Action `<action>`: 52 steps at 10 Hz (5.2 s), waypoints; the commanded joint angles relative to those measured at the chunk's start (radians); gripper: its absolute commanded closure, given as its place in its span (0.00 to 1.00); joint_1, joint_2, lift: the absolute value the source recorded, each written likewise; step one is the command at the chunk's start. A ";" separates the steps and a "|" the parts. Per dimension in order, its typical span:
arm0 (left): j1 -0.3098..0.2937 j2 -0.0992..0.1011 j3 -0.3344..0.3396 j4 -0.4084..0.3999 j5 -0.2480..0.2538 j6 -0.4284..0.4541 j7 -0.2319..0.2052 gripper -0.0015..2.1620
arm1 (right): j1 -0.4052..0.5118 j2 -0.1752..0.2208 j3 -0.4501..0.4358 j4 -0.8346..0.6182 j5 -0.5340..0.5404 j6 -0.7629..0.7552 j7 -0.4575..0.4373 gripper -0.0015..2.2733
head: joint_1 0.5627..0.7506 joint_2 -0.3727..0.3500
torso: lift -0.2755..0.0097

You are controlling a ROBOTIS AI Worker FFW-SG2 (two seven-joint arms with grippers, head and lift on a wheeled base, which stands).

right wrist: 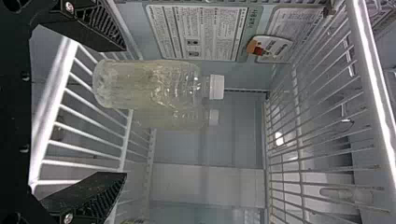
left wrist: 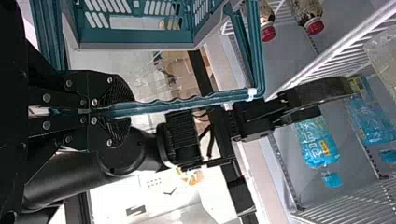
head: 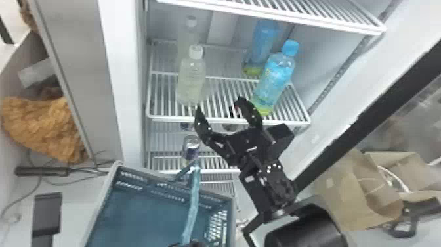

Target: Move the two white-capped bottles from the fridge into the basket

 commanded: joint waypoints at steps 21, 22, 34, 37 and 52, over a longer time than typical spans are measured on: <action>-0.007 0.001 -0.004 0.001 0.004 -0.015 0.000 0.55 | -0.368 0.028 0.136 0.330 -0.068 -0.031 0.048 0.42 | 0.70 0.33 | 0.97; -0.007 0.004 -0.004 0.001 0.004 -0.015 0.000 0.55 | -0.363 0.025 0.138 0.308 -0.070 -0.031 0.044 0.42 | 0.70 0.33 | 0.97; -0.007 0.004 0.000 0.001 0.002 -0.015 0.000 0.55 | 0.086 -0.001 -0.046 -0.347 -0.084 0.222 0.044 0.42 | 0.70 0.20 | 0.97; -0.007 0.004 0.000 0.001 0.004 -0.015 0.000 0.55 | 0.182 0.001 -0.082 -0.462 -0.090 0.279 0.054 0.42 | 0.70 0.16 | 0.97; 0.002 -0.001 0.020 0.001 -0.006 -0.005 -0.003 0.55 | 0.520 0.050 -0.283 -0.877 -0.055 0.907 0.242 0.42 | 0.70 0.03 | 0.97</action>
